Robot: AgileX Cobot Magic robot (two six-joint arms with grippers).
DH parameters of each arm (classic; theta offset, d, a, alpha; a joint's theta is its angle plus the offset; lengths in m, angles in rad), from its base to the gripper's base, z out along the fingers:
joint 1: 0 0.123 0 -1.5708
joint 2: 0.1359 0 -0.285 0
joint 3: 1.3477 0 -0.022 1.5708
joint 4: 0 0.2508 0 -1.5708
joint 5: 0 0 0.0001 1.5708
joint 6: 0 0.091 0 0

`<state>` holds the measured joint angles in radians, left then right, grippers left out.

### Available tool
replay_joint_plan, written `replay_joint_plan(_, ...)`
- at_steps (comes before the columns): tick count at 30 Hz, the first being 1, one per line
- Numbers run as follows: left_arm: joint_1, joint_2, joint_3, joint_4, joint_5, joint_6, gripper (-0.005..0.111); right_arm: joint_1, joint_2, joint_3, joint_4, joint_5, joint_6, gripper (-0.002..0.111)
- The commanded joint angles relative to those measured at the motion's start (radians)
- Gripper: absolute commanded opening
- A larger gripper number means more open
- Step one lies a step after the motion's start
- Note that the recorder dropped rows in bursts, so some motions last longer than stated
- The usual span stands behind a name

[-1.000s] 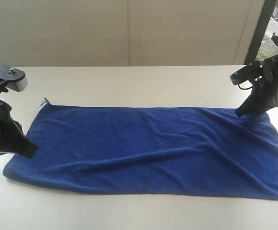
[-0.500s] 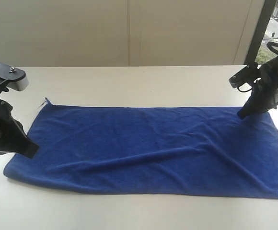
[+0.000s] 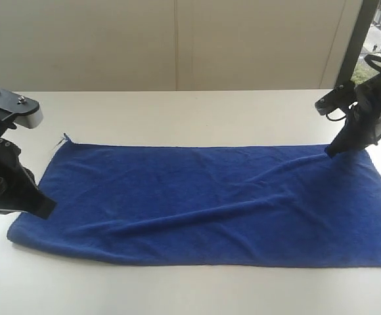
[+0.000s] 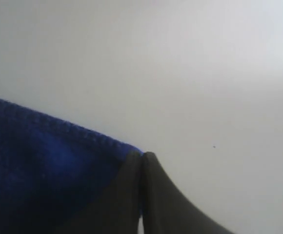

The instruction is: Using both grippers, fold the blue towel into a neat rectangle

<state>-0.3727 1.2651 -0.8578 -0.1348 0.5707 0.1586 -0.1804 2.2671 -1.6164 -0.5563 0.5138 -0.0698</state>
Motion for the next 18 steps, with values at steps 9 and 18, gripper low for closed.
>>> replay_joint_plan(9,0.084,0.034,0.009,0.147,-0.037,-0.194,0.0,0.075,-0.314,0.031,0.535,0.09,-0.27,0.0)
replay_joint_plan(18,0.405,0.065,0.009,-0.799,0.164,0.625,0.0,0.43,-0.375,0.096,1.036,0.33,-0.711,0.0)
